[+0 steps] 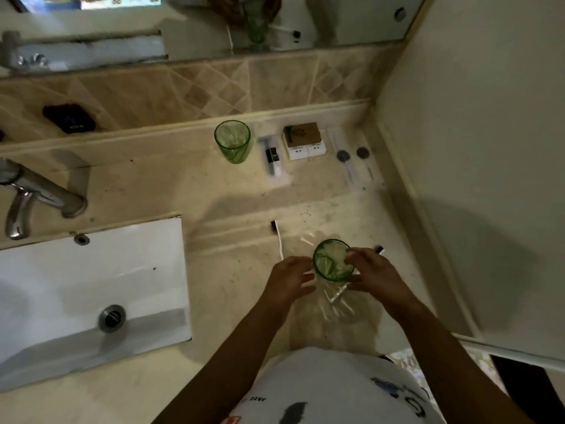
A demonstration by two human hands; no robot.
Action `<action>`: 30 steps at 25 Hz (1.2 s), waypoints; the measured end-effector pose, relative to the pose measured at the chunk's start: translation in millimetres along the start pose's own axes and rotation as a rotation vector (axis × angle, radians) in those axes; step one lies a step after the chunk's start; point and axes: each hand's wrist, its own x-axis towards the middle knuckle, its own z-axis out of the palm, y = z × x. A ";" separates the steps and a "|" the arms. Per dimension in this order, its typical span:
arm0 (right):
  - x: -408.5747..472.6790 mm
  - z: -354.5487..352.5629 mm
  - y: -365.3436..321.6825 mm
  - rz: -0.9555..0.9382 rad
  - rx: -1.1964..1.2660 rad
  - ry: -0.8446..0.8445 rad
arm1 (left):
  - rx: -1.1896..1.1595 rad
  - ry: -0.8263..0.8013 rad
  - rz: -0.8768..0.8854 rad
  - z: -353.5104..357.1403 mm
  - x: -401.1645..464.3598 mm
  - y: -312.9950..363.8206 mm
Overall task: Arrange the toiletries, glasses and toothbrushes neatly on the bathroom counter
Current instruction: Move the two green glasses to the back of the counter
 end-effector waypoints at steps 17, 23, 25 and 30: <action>-10.5 101.9 -61.2 -0.256 -0.135 -0.163 | -0.155 0.162 0.457 -78.1 -29.7 26.0; 20.2 165.0 -87.9 -0.188 -0.054 -0.254 | -0.274 0.293 0.461 -120.5 -14.5 58.5; 30.1 180.6 -92.5 -0.182 -0.047 -0.265 | -0.273 0.313 0.475 -132.5 -8.4 65.9; 43.6 201.3 -98.4 -0.147 -0.031 -0.280 | -0.282 0.351 0.451 -147.5 3.1 78.6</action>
